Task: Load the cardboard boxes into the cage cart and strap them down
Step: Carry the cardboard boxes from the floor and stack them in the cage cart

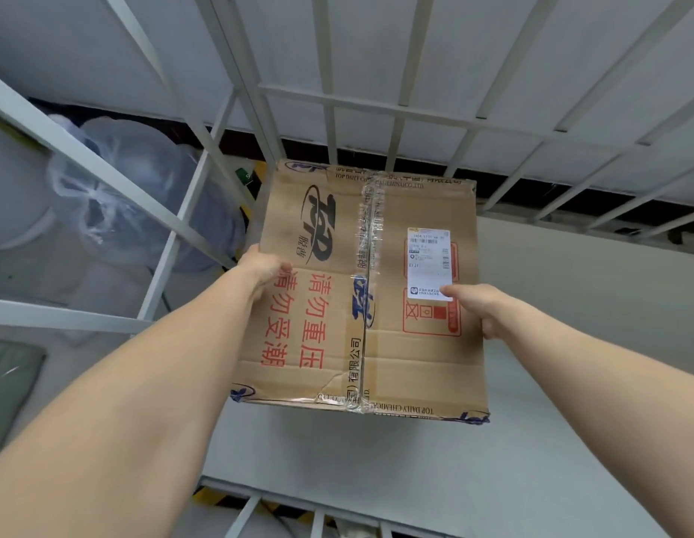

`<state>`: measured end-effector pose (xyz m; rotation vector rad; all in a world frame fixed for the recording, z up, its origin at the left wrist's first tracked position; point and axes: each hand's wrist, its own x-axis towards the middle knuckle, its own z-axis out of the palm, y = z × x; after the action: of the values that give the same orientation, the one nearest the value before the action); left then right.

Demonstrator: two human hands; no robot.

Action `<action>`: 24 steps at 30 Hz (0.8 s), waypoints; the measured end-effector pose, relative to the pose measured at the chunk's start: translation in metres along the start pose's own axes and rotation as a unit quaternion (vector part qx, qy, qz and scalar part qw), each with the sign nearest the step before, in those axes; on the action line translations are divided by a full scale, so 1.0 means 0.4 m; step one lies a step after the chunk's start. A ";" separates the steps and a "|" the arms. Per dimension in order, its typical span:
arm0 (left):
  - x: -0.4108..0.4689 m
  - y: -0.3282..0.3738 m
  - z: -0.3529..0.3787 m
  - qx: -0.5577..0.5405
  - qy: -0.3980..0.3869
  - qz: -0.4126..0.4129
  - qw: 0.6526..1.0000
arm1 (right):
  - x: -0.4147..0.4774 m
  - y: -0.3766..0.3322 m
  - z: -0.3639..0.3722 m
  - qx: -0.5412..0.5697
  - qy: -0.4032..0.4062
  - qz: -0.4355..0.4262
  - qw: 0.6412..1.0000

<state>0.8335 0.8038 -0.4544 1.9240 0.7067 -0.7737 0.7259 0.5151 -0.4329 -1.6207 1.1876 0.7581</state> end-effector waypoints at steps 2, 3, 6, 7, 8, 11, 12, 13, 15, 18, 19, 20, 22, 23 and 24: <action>0.020 -0.018 0.016 -0.010 -0.005 -0.011 1.000 | 0.036 0.013 0.004 0.011 0.002 0.001 1.000; 0.030 -0.030 0.023 -0.018 -0.008 -0.020 1.000 | 0.051 0.020 0.007 0.016 0.004 0.005 1.000; 0.066 -0.077 0.046 -0.027 -0.001 -0.038 0.999 | 0.114 0.046 0.018 0.030 0.006 0.004 1.000; 0.074 -0.095 0.052 -0.030 0.004 -0.042 0.999 | 0.128 0.053 0.025 0.031 0.012 0.004 0.999; 0.080 -0.113 0.059 -0.033 0.007 -0.047 0.998 | 0.146 0.062 0.031 0.031 0.011 0.003 0.999; 0.090 -0.159 0.075 -0.041 0.004 -0.065 0.997 | 0.173 0.080 0.050 0.033 0.005 -0.001 0.999; 0.089 -0.170 0.077 -0.042 -0.001 -0.069 0.997 | 0.199 0.093 0.053 0.036 0.008 -0.006 0.999; 0.092 -0.179 0.079 -0.049 -0.004 -0.071 0.996 | 0.233 0.109 0.056 0.038 0.013 -0.007 0.999; 0.099 -0.185 0.082 -0.061 0.000 -0.067 0.996 | 0.304 0.131 0.059 0.045 0.020 -0.013 0.999; 0.095 -0.179 0.087 -0.060 0.023 -0.053 0.997 | 0.239 0.097 0.069 0.071 0.041 -0.017 0.996; 0.092 -0.180 0.090 -0.057 0.031 -0.053 0.996 | 0.236 0.104 0.068 0.073 0.049 -0.019 0.996; 0.081 -0.181 0.093 -0.050 0.034 -0.056 0.997 | 0.237 0.123 0.068 0.078 0.060 -0.028 0.995; 0.065 -0.187 0.105 -0.039 0.033 -0.069 0.996 | 0.246 0.165 0.069 0.055 0.090 -0.003 0.994; 0.057 -0.191 0.114 -0.037 0.027 -0.081 0.996 | 0.259 0.192 0.070 0.035 0.097 0.023 0.994; 0.046 -0.191 0.123 -0.036 0.020 -0.094 0.995 | 0.292 0.231 0.068 0.018 0.096 0.049 0.994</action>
<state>0.7778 0.7946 -0.5278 1.8307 0.9385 -0.8162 0.6795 0.4929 -0.5751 -1.6442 1.4182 0.6482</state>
